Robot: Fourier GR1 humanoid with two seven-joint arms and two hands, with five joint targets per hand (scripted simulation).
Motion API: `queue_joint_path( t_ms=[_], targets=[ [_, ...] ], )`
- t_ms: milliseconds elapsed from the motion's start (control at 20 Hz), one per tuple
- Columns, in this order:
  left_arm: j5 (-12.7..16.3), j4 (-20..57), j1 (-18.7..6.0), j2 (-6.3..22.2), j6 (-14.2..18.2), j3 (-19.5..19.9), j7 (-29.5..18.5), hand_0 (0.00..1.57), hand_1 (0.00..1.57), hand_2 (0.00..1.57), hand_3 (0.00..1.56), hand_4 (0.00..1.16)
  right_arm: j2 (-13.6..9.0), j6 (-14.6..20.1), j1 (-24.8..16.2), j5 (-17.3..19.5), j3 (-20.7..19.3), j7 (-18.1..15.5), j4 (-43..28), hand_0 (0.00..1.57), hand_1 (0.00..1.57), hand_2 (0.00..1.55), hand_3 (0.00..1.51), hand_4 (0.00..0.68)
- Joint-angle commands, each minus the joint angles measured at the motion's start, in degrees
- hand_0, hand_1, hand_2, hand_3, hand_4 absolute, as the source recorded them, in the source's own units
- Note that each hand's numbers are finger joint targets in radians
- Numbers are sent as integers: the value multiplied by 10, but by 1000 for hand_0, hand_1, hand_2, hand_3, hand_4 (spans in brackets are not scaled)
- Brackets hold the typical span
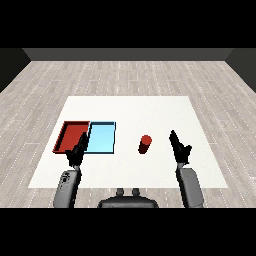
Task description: Pick the red can and put it in the red box
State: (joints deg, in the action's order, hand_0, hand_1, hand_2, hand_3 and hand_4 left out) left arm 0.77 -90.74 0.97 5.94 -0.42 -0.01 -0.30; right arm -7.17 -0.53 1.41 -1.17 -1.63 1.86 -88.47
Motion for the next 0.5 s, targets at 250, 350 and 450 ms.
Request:
queue_joint_path(
  t_ms=[250,350,450],
  targets=[
    [-8,3,-1,-15,-11,-11,-15,0,0,0,0,0,-80,-117,-52,-94,-107,-73,9,0,0,0,0,0],
    [30,-67,-41,-25,-9,25,-143,0,0,0,0,0,-34,-111,-35,-106,-78,-150,-73,0,0,0,0,0],
    [23,-48,-32,-39,-15,11,-186,0,0,0,0,0,-60,-156,-68,-129,-103,-195,-65,0,0,0,0,0]
  ],
)
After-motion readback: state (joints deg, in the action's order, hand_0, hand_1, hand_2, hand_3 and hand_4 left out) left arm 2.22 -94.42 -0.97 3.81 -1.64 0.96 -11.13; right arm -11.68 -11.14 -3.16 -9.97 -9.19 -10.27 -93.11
